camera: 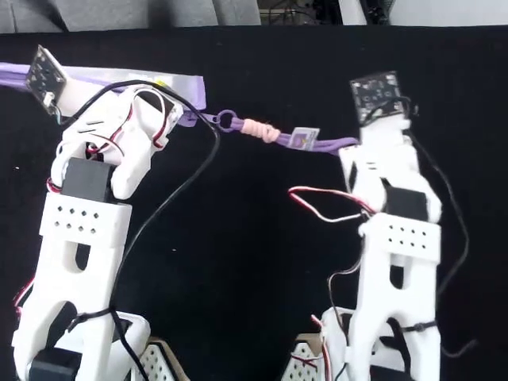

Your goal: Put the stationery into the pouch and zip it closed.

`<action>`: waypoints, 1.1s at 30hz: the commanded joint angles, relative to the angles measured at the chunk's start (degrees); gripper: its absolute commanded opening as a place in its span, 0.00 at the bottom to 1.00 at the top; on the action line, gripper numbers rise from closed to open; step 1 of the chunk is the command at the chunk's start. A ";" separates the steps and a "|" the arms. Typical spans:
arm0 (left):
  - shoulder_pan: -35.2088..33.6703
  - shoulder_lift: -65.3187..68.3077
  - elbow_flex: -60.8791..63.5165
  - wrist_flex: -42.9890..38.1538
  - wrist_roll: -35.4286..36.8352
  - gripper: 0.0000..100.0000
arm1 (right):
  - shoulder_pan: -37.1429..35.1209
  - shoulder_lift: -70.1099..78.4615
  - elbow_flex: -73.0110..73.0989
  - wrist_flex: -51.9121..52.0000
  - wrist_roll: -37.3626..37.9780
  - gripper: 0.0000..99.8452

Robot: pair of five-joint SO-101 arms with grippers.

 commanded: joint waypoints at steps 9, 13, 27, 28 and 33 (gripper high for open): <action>-3.82 2.11 -7.25 0.00 -0.09 0.03 | 11.60 -12.88 -8.84 17.05 3.78 0.01; -4.26 2.55 -7.78 0.26 -0.09 0.03 | 12.92 -16.04 -8.31 19.25 4.66 0.01; -4.44 2.55 -7.78 0.35 -0.09 0.03 | 18.02 -7.34 2.95 2.37 8.26 0.01; -4.44 2.55 -7.78 0.44 -0.09 0.03 | 17.93 -6.02 3.12 1.41 8.18 0.01; -4.18 2.55 -11.30 4.75 -0.18 0.03 | 15.12 1.01 3.12 -1.58 8.00 0.01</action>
